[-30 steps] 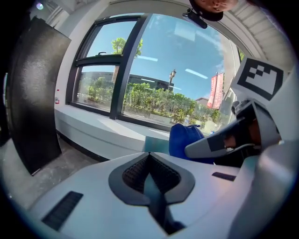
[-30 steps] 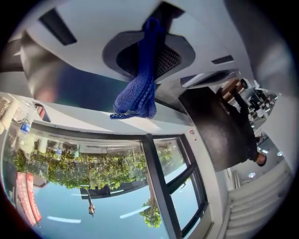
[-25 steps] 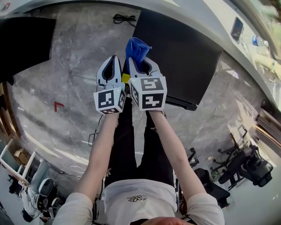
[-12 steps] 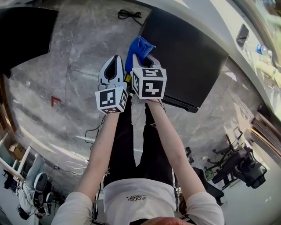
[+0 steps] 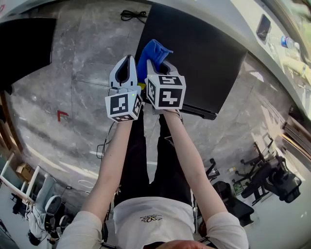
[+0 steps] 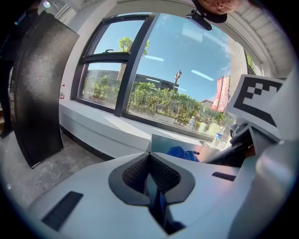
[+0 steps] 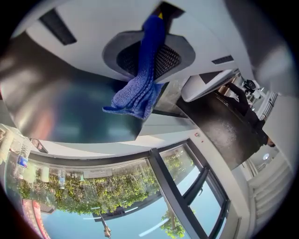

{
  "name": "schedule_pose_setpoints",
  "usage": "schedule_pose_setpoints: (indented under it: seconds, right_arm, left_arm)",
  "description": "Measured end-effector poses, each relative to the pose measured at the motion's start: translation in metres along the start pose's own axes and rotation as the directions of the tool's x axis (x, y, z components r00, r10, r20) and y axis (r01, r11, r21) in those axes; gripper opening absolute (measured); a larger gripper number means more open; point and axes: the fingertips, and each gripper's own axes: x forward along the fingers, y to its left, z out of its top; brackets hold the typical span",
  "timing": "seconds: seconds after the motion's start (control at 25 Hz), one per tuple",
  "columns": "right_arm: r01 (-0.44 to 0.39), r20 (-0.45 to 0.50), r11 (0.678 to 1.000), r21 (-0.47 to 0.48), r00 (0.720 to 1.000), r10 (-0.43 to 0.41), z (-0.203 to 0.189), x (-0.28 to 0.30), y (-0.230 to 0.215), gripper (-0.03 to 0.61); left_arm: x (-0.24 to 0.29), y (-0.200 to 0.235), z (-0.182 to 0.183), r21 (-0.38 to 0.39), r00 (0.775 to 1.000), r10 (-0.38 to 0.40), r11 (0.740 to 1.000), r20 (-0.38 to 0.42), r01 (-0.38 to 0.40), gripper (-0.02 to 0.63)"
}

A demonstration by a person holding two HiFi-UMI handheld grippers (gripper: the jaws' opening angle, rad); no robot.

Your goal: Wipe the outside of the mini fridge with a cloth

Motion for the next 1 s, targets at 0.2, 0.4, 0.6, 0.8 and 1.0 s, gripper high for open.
schedule_pose_setpoints:
  seconds: [0.2,0.4,0.6,0.8,1.0]
  right_arm:
    - [0.024,0.010,0.999,0.030,1.000,-0.024,-0.011,-0.016,-0.028,0.061]
    - [0.057,0.025,0.997,0.046,0.998,-0.058,-0.019,-0.036,-0.063,0.061]
    - [0.112,0.046,0.992,0.061,0.992,-0.115,-0.028,-0.062,-0.108,0.061]
    - [0.176,0.058,0.980,0.089,0.982,-0.181,-0.039,-0.091,-0.162,0.061]
    - [0.236,0.070,0.967,0.099,0.967,-0.243,-0.051,-0.119,-0.203,0.061]
  left_arm:
    - [0.004,-0.028,-0.005,0.005,0.999,-0.032,0.999,-0.003,0.032,0.005]
    - [0.011,-0.067,-0.008,0.020,0.997,-0.076,0.997,-0.007,0.076,0.005]
    - [0.013,-0.107,-0.017,0.040,0.993,-0.118,0.992,-0.020,0.119,0.005]
    - [0.015,-0.147,-0.032,0.058,0.986,-0.159,0.985,-0.050,0.161,0.005]
    - [0.013,-0.186,-0.044,0.075,0.976,-0.205,0.975,-0.075,0.211,0.005]
